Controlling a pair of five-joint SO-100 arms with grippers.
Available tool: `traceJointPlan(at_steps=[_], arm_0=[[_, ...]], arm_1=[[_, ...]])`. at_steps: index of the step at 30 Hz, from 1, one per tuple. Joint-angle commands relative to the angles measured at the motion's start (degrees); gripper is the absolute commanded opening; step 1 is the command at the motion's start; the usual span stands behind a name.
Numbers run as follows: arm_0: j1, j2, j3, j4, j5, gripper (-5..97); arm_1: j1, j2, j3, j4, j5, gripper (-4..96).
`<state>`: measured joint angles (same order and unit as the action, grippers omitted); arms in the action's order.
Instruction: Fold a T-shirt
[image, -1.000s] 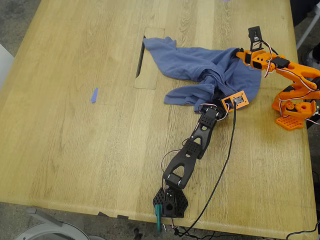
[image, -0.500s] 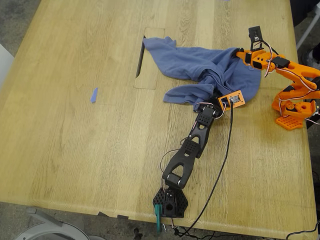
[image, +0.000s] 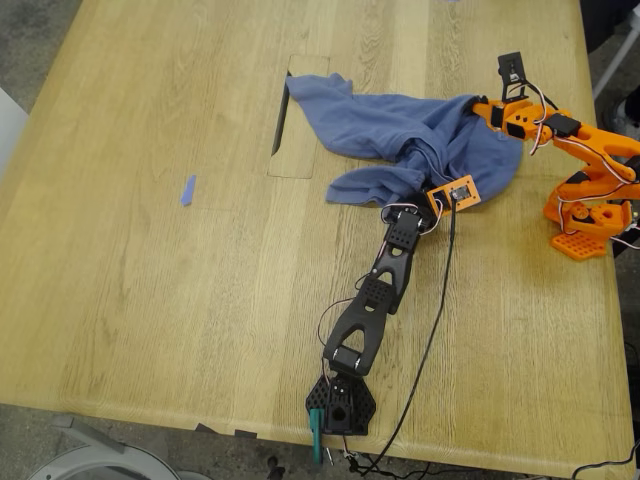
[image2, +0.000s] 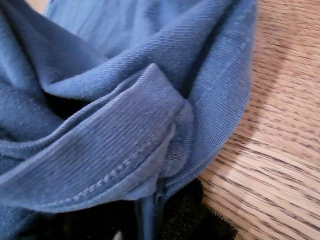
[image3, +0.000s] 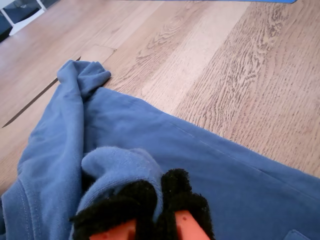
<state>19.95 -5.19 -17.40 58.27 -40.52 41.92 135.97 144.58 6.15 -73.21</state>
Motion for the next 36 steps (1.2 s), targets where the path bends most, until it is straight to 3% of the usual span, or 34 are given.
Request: traceJointPlan(at_steps=[1,8,27,36], arm_0=[[-8.96,-0.79,-1.93,0.09,-1.93,0],[-9.67,1.93,-2.02,1.32,-5.71,0],[-14.15,33.40,-2.02,0.88,-8.09,0],[-14.24,44.56,-2.02,-2.20,-8.35,0]], arm_1=[[0.00,3.34,-1.67,0.18,0.09,-0.1],[-0.35,5.62,-3.43,2.02,-0.09,-0.1],[-3.08,16.87,-11.43,3.87,-1.58,-0.1],[-3.52,16.08,-14.06,-4.13,-2.99,-0.1]])
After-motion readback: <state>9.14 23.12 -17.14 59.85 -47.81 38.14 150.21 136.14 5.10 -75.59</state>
